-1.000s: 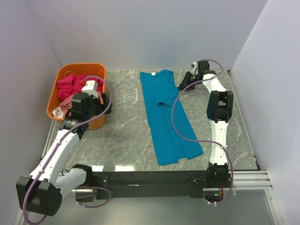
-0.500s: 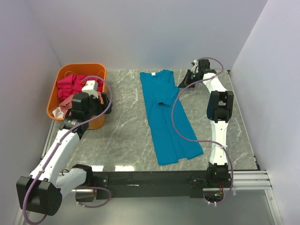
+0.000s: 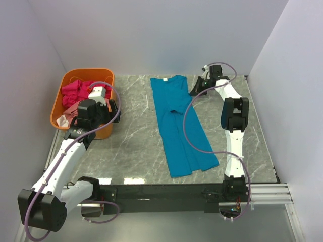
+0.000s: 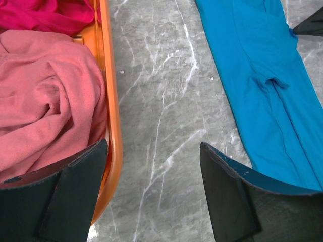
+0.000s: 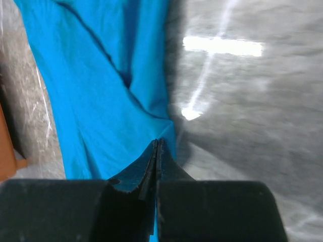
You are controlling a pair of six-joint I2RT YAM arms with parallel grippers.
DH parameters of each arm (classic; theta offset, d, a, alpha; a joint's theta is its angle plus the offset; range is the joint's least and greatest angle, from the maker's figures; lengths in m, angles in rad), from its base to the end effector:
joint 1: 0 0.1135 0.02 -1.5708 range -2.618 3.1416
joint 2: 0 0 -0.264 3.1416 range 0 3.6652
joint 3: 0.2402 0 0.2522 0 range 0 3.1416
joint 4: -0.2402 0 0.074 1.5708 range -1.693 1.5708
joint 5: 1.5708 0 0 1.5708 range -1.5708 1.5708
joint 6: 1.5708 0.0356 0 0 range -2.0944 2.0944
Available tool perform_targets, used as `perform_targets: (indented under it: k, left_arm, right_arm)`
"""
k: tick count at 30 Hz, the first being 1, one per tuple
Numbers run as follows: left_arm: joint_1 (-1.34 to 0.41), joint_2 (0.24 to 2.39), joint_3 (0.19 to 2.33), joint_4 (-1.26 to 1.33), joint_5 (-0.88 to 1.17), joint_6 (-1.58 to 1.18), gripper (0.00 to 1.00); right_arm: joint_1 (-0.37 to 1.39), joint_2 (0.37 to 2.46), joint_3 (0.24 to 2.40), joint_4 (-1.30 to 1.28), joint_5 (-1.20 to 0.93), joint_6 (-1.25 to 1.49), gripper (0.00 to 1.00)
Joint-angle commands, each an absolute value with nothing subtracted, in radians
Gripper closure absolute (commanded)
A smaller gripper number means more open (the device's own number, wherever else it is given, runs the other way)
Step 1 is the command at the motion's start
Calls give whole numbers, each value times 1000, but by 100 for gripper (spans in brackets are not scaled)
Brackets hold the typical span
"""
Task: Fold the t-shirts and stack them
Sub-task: Fold the tshirt
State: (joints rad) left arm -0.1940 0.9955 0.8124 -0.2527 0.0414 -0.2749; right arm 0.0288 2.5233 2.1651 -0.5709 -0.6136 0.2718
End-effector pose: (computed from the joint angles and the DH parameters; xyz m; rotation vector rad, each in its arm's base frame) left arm 0.2229 -0.0453 0.3031 -0.0551 2.0219 -0.3402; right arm 0.5465 0.0362 0.1542 0.0410 2.4708 0.8921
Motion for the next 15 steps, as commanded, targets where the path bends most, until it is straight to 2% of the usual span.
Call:
perform_targets:
  k: [1,15]
  left_arm:
    - [-195,999,827,-222,64,-261,21]
    - [-195,1009,830,-227,77,-261,21]
  right_arm:
    - [61,2438,2146,-540,-592,233,100]
    - [155,2378,2106,-537,-497,158,100]
